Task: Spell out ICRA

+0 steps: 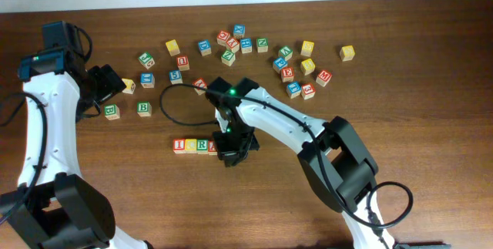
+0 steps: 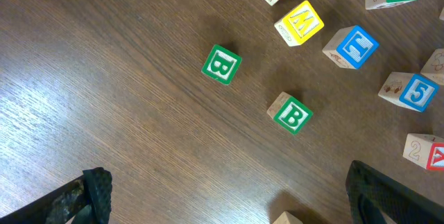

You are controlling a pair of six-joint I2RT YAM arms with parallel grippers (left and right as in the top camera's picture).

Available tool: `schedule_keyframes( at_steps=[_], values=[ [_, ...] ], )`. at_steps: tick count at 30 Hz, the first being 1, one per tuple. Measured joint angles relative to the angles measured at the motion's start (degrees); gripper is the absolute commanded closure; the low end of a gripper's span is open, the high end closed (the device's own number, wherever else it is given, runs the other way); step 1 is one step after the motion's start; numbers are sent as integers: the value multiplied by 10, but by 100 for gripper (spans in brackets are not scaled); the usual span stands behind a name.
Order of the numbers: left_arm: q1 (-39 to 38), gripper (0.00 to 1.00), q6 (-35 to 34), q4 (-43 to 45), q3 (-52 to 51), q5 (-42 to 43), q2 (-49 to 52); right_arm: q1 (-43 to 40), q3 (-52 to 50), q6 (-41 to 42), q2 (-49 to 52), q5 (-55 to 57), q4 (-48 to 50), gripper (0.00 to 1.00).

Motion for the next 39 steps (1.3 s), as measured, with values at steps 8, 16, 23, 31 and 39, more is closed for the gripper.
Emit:
schedule_keyframes(
  at_steps=[8, 16, 23, 31, 39],
  values=[
    [0, 1, 0, 0, 0, 0, 0, 35, 0, 1, 0, -2, 61, 96],
    [0, 1, 0, 0, 0, 0, 0, 36, 0, 1, 0, -2, 102, 96],
    [0, 1, 0, 0, 0, 0, 0, 36, 0, 1, 0, 0, 112, 96],
    [0, 1, 0, 0, 0, 0, 0, 36, 0, 1, 0, 1, 115, 96],
    [0, 1, 0, 0, 0, 0, 0, 36, 0, 1, 0, 2, 126, 95]
  ],
)
